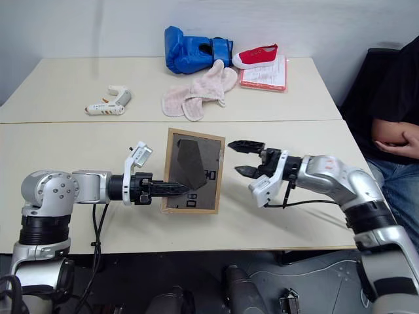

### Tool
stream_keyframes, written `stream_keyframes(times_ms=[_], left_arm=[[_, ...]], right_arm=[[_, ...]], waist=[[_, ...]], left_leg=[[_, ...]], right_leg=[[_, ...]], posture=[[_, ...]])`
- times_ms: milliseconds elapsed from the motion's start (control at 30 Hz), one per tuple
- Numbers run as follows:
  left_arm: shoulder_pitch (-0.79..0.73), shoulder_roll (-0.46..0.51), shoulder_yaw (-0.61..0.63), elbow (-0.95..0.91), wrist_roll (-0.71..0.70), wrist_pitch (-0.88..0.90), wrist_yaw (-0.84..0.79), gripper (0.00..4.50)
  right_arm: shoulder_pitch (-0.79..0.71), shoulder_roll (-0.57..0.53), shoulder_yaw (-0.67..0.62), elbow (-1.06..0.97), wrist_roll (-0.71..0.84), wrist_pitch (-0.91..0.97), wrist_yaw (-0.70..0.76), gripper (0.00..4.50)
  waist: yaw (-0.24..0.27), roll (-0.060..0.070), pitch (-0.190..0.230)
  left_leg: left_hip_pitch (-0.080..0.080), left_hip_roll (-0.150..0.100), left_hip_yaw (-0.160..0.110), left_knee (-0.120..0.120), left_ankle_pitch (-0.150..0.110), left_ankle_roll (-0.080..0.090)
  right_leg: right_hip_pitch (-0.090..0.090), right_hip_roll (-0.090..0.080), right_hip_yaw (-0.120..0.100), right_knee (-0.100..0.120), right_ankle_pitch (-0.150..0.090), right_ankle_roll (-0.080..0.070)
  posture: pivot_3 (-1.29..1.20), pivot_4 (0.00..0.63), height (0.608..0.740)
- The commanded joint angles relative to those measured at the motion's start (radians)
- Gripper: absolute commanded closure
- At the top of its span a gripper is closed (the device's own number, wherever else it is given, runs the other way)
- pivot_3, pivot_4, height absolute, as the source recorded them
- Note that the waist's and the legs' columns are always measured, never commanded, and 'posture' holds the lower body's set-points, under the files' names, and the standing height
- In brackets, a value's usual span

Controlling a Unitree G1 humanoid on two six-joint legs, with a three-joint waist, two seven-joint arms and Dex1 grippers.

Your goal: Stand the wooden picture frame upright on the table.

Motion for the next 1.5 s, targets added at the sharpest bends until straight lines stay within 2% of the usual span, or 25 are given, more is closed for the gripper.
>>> stream_keyframes(times_ms=[33,100,200,367,533,633,700,867,933,1033,1100,1133,1167,1200,1267,1333,1433,1500], left_arm=[[-0.026,0.001,0.039,-0.056,-0.056,0.024,-0.004,3.23],[-0.025,0.004,0.04,-0.062,-0.058,0.03,-0.004,3.23],[-0.03,0.002,0.054,-0.054,-0.062,0.042,0.004,3.23],[-0.036,0.0,0.077,-0.036,-0.065,0.052,0.016,3.23],[-0.038,0.007,0.105,-0.012,-0.077,0.067,0.025,3.23],[-0.013,0.035,0.121,-0.018,-0.087,0.07,0.016,2.23],[0.012,0.072,0.13,-0.037,-0.09,0.06,0.004,1.62],[0.096,0.209,0.207,-0.088,-0.098,-0.003,-0.046,0.04],[0.152,0.278,0.259,-0.119,-0.091,-0.051,-0.073,0.0],[0.274,0.343,0.34,-0.207,-0.062,-0.179,-0.118,0.0],[0.345,0.35,0.402,-0.254,-0.057,-0.24,-0.128,0.0],[0.369,0.349,0.423,-0.268,-0.058,-0.262,-0.13,0.0],[0.399,0.344,0.44,-0.29,-0.052,-0.289,-0.126,0.0],[0.418,0.341,0.449,-0.304,-0.05,-0.309,-0.121,0.0],[0.449,0.322,0.439,-0.334,-0.026,-0.357,-0.086,0.0],[0.458,0.303,0.423,-0.349,-0.021,-0.382,-0.058,0.0],[0.464,0.286,0.4,-0.374,-0.029,-0.408,-0.045,0.0],[0.468,0.283,0.39,-0.386,-0.035,-0.422,-0.043,0.0]], right_arm=[[-0.083,0.054,0.039,0.066,-0.184,-0.051,-0.277,0.0],[-0.118,0.076,0.076,0.084,-0.262,-0.049,-0.376,0.0],[-0.151,0.094,0.114,0.104,-0.322,-0.048,-0.5,0.58],[-0.195,0.114,0.169,0.135,-0.38,-0.042,-0.634,2.21],[-0.233,0.109,0.219,0.175,-0.403,-0.055,-0.683,2.71],[-0.25,0.095,0.233,0.187,-0.398,-0.063,-0.693,2.88],[-0.265,0.085,0.242,0.2,-0.388,-0.071,-0.684,3.26],[-0.291,0.073,0.244,0.253,-0.324,-0.108,-0.621,3.27],[-0.299,0.071,0.239,0.294,-0.256,-0.144,-0.559,3.27],[-0.277,0.097,0.282,0.43,0.217,-0.207,-0.227,3.27],[-0.142,0.095,0.294,0.199,0.799,0.155,0.265,3.27],[-0.093,0.092,0.283,0.094,0.994,0.314,0.433,3.27],[-0.043,0.081,0.26,-0.046,1.214,0.552,0.579,3.27],[-0.016,0.073,0.234,-0.135,1.333,0.711,0.653,3.27],[0.017,0.077,0.161,-0.263,1.589,1.073,0.697,3.27],[0.022,0.108,0.093,-0.289,1.723,1.308,0.659,3.27],[0.018,0.185,0.015,-0.229,1.785,1.534,0.568,3.27],[0.019,0.226,-0.03,-0.204,1.787,1.62,0.543,3.27]], waist=[[-0.002,0.0,0.0],[-0.003,0.0,0.0],[-0.001,0.0,0.0],[-0.001,0.0,0.0],[-0.003,0.0,0.0],[-0.004,0.0,0.0],[-0.007,0.0,0.0],[-0.014,0.0,0.0],[-0.023,0.0,0.0],[-0.027,0.0,0.0],[-0.026,0.0,0.0],[-0.022,0.0,0.0],[-0.015,0.0,0.0],[-0.011,0.0,0.001],[-0.001,0.001,0.001],[0.005,0.001,0.001],[0.009,0.0,0.0],[0.01,0.0,0.0]], left_leg=[[0.001,0.0,0.0,0.0,0.0,-0.001],[0.002,0.0,0.0,0.0,0.001,-0.002],[0.002,0.0,0.0,0.0,0.002,-0.003],[0.002,0.0,-0.001,-0.001,0.002,-0.003],[0.003,0.0,-0.001,-0.001,0.002,-0.003],[0.003,0.0,-0.001,-0.001,0.002,-0.003],[0.003,0.0,-0.001,-0.001,0.002,-0.003],[0.003,0.0,-0.001,-0.001,0.002,-0.003],[0.003,0.001,-0.001,-0.001,0.002,-0.003],[0.003,0.001,-0.002,-0.002,0.002,-0.003],[0.005,0.001,-0.002,-0.002,0.002,-0.002],[0.006,0.002,-0.004,-0.002,0.002,-0.002],[0.006,0.003,-0.005,-0.001,0.002,-0.002],[0.005,0.003,-0.005,-0.001,0.001,-0.001],[0.004,0.003,-0.005,0.0,0.001,0.0],[0.004,0.003,-0.006,0.0,-0.001,0.002],[0.003,0.003,-0.007,0.0,-0.003,0.005],[0.002,0.003,-0.007,-0.001,-0.002,0.004]], right_leg=[[0.0,0.0,0.0,0.001,0.0,-0.001],[0.0,0.0,0.0,0.002,-0.001,-0.002],[0.0,0.0,0.0,0.003,-0.001,-0.002],[0.0,0.0,0.0,0.003,-0.001,-0.003],[0.001,0.001,0.0,0.003,-0.001,-0.003],[0.001,0.001,0.0,0.003,-0.001,-0.003],[0.001,0.001,-0.001,0.003,-0.001,-0.003],[0.001,0.001,-0.001,0.003,-0.001,-0.003],[0.0,0.001,-0.001,0.003,-0.001,-0.003],[0.001,0.001,-0.002,0.002,-0.002,-0.004],[0.003,0.0,-0.002,0.001,-0.002,-0.004],[0.005,0.0,-0.003,0.001,-0.002,-0.004],[0.006,0.0,-0.004,0.001,-0.002,-0.003],[0.005,0.0,-0.005,0.002,-0.002,-0.003],[0.005,0.0,-0.005,0.003,-0.002,-0.003],[0.005,-0.001,-0.006,0.003,-0.002,-0.003],[0.004,-0.001,-0.006,0.002,-0.001,-0.003],[0.004,-0.001,-0.006,0.001,-0.001,-0.003]], posture=[[0.0,0.15,0.74],[0.0,0.15,0.74],[0.0,0.15,0.74],[0.0,0.15,0.74],[0.0,0.15,0.74],[0.0,0.15,0.74],[0.0,0.15,0.74],[0.0,0.15,0.74],[0.0,0.15,0.74],[0.0,0.15,0.74],[0.0,0.15,0.74],[0.0,0.15,0.74],[0.0,0.15,0.74],[0.0,0.15,0.74],[0.0,0.15,0.74],[0.0,0.15,0.74],[0.0,0.15,0.74],[0.0,0.15,0.74]])
